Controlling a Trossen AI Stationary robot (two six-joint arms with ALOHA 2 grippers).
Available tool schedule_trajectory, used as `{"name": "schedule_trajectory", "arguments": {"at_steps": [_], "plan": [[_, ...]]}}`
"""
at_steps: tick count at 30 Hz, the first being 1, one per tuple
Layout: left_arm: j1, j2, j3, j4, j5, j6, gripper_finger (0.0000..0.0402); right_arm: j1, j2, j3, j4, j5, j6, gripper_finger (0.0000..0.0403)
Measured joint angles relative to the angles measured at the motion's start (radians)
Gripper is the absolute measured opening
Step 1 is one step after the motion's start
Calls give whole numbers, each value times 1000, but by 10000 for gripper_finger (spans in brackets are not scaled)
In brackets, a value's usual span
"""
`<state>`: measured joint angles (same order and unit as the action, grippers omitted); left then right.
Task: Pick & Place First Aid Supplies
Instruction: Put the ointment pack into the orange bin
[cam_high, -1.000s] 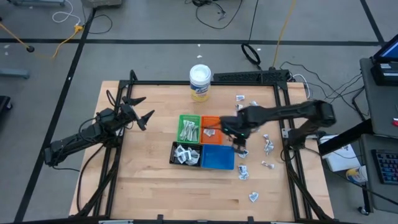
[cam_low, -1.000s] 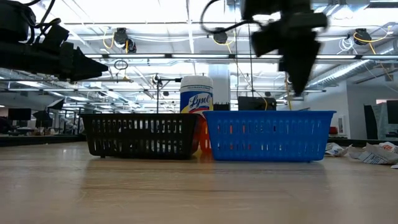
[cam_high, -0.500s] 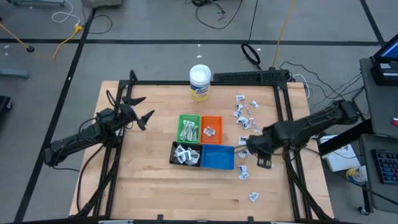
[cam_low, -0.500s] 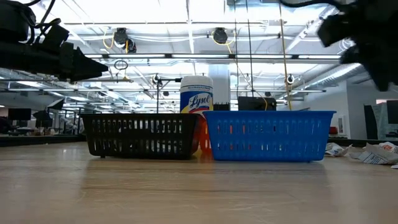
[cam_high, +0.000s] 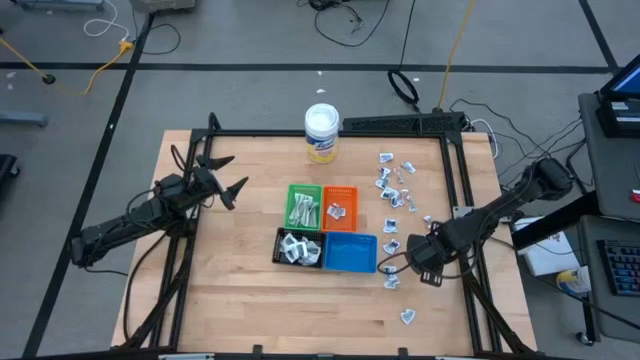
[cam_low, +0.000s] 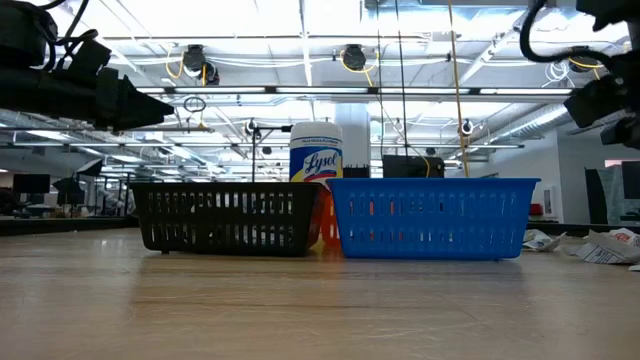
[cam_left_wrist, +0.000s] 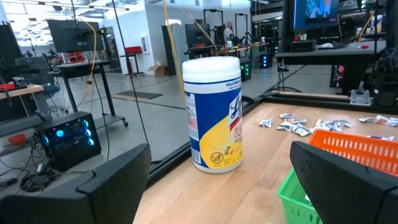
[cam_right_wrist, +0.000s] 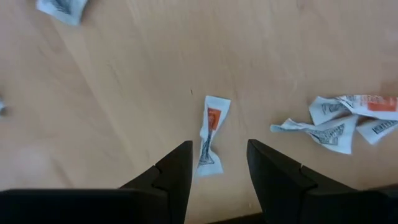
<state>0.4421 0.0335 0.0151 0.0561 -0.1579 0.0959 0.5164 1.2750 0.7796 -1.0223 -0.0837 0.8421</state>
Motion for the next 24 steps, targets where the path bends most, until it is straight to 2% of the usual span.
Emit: {"name": "schedule_trajectory", "arguments": {"at_steps": [12,16,22,24], "plan": [[0,0,0,0,0,0,392,1,75,-109,170,-26,-17,136],[0,0,0,0,0,0,392,1,78,-117,182,-46,-17,103],[0,0,0,0,0,0,392,1,77,-120,187,-54,-16,16],[0,0,0,0,0,0,392,1,77,-116,183,-53,-14,8]]}}
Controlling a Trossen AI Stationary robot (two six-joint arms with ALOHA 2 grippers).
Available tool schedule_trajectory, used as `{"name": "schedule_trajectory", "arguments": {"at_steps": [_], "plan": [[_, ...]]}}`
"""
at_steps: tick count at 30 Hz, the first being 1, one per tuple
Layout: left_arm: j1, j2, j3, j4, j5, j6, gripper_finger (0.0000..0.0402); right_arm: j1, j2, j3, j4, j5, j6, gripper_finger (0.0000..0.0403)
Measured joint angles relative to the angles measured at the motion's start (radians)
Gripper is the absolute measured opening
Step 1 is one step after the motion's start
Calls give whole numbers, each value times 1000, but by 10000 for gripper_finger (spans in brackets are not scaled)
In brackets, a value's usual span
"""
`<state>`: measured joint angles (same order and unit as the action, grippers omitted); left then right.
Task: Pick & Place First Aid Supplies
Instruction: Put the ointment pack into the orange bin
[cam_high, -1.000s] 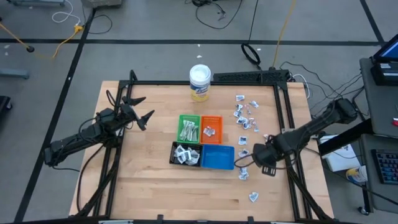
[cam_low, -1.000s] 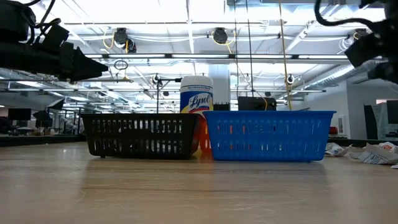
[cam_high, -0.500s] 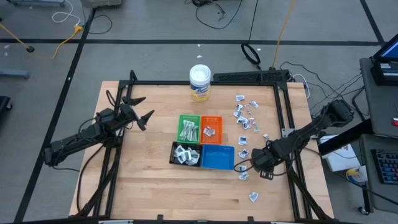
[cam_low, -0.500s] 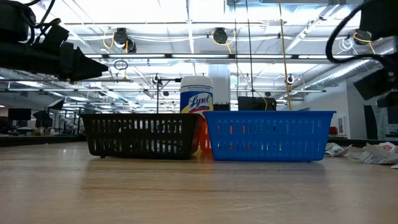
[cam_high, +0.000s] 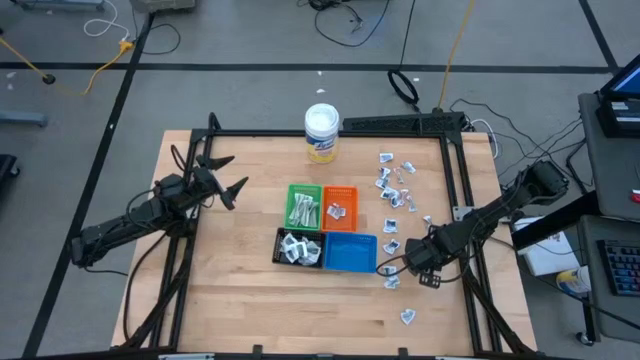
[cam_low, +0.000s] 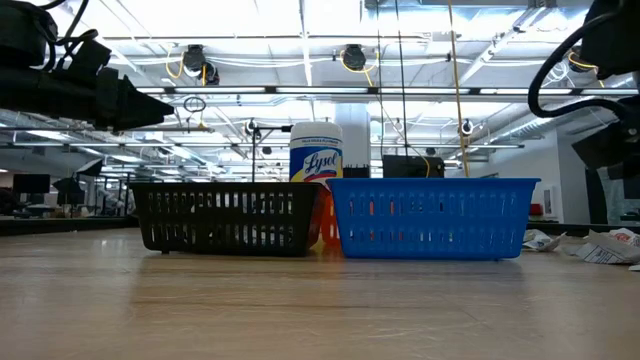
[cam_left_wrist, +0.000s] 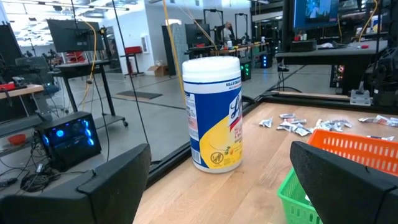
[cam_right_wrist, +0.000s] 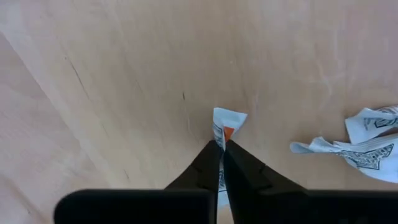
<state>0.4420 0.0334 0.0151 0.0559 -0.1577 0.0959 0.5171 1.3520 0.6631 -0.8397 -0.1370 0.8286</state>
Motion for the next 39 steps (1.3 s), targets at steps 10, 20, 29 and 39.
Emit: {"name": "schedule_trajectory", "arguments": {"at_steps": [10,20,29,39], "plan": [[0,0,0,0,0,0,392,-26,-33,204,-222,4,-14,2],[0,0,0,0,0,0,392,-33,-66,375,-428,1,-11,1],[0,0,0,0,0,0,392,-190,87,502,-388,2,-133,0],[0,0,0,0,0,0,392,-436,273,708,-366,6,-311,0]]}}
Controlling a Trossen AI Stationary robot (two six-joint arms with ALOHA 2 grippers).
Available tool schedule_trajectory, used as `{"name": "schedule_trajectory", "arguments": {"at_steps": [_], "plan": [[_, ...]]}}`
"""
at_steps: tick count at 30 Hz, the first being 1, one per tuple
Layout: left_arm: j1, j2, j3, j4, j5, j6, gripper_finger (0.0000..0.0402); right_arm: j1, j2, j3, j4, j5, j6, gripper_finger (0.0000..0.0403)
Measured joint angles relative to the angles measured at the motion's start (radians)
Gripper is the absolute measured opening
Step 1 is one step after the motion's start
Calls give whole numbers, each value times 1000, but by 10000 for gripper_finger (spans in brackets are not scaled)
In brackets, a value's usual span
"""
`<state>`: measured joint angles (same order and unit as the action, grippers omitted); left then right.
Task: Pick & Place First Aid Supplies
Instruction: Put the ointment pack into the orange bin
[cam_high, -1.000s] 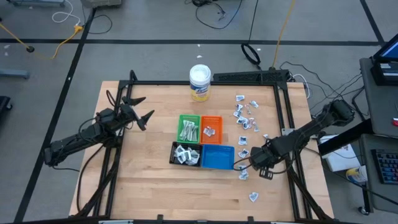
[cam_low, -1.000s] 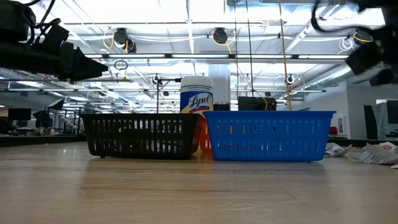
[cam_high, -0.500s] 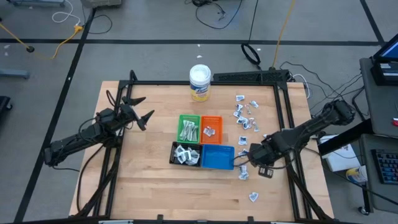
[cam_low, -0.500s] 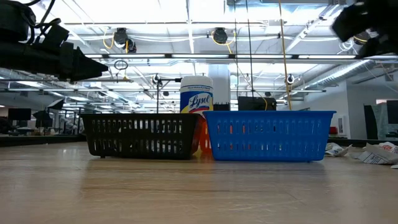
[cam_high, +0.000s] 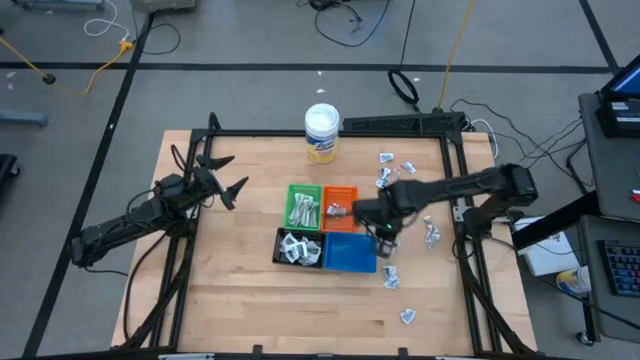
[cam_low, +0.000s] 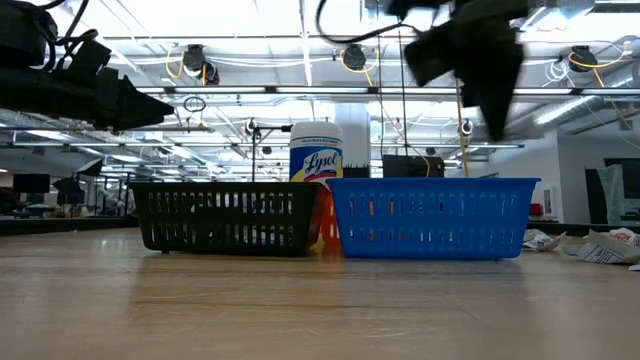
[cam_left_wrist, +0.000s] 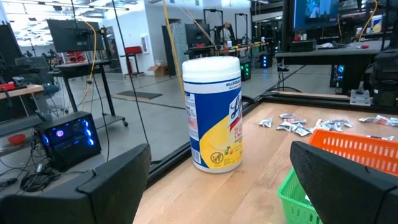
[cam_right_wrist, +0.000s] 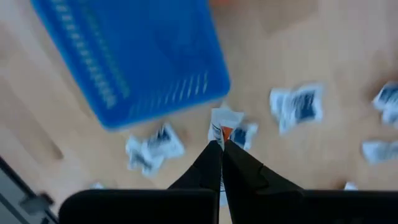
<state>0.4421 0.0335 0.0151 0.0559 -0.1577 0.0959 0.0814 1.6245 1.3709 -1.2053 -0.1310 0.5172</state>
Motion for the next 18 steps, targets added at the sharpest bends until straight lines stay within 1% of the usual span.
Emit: {"name": "schedule_trajectory", "arguments": {"at_steps": [7,18], "plan": [[0,0,0,0,0,0,392,-114,145,177,-3,-1,-99,0],[0,0,0,0,0,0,392,-210,335,450,-34,-4,-186,0]]}}
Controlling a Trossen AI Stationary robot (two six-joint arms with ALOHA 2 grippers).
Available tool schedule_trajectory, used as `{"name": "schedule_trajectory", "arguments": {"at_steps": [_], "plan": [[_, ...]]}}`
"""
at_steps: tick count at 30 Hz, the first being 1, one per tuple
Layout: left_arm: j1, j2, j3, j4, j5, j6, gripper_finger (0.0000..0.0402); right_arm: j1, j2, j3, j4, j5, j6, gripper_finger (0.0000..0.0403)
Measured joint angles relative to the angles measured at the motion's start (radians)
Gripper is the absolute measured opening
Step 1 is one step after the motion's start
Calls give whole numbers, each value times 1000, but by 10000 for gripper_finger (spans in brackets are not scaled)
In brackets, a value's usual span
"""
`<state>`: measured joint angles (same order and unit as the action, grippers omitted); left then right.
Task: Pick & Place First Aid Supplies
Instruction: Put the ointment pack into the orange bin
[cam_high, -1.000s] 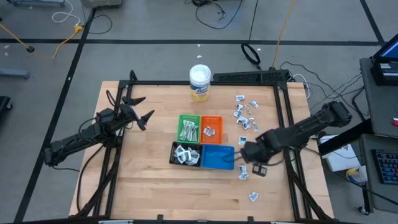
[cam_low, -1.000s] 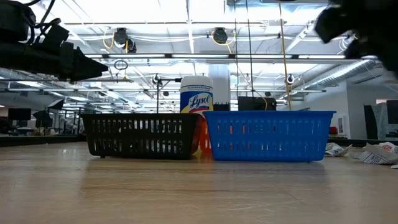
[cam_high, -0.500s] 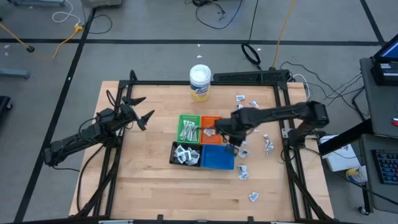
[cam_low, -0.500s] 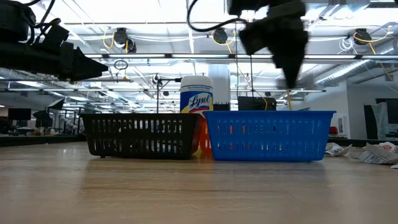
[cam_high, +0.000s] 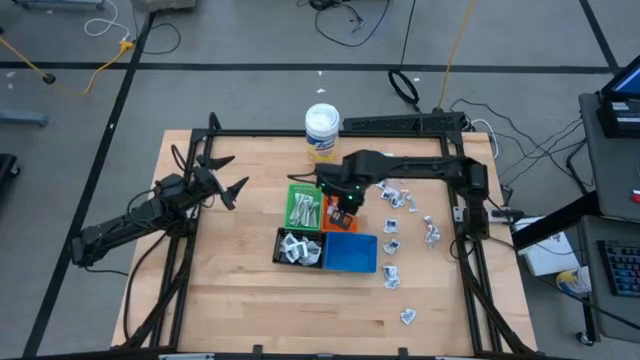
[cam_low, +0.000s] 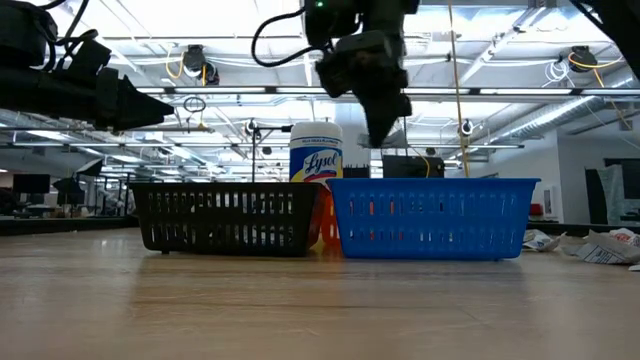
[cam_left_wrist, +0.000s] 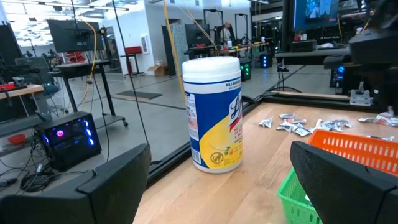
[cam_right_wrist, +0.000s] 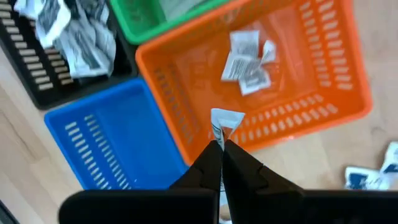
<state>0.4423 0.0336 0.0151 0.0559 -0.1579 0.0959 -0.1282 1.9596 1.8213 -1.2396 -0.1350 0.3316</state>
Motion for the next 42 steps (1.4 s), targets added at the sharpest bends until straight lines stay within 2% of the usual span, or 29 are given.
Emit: {"name": "schedule_trajectory", "arguments": {"at_steps": [4,17,29,34,42], "plan": [[0,0,0,0,0,0,392,-17,33,34,8,4,-15,0],[0,0,0,0,0,0,392,7,157,-23,127,60,-73,0],[0,0,0,0,0,0,392,3,184,-28,212,56,-86,6],[0,0,0,0,0,0,392,-2,179,-28,202,40,-86,51],[0,0,0,0,0,0,392,6,164,-29,195,30,-22,183]]}}
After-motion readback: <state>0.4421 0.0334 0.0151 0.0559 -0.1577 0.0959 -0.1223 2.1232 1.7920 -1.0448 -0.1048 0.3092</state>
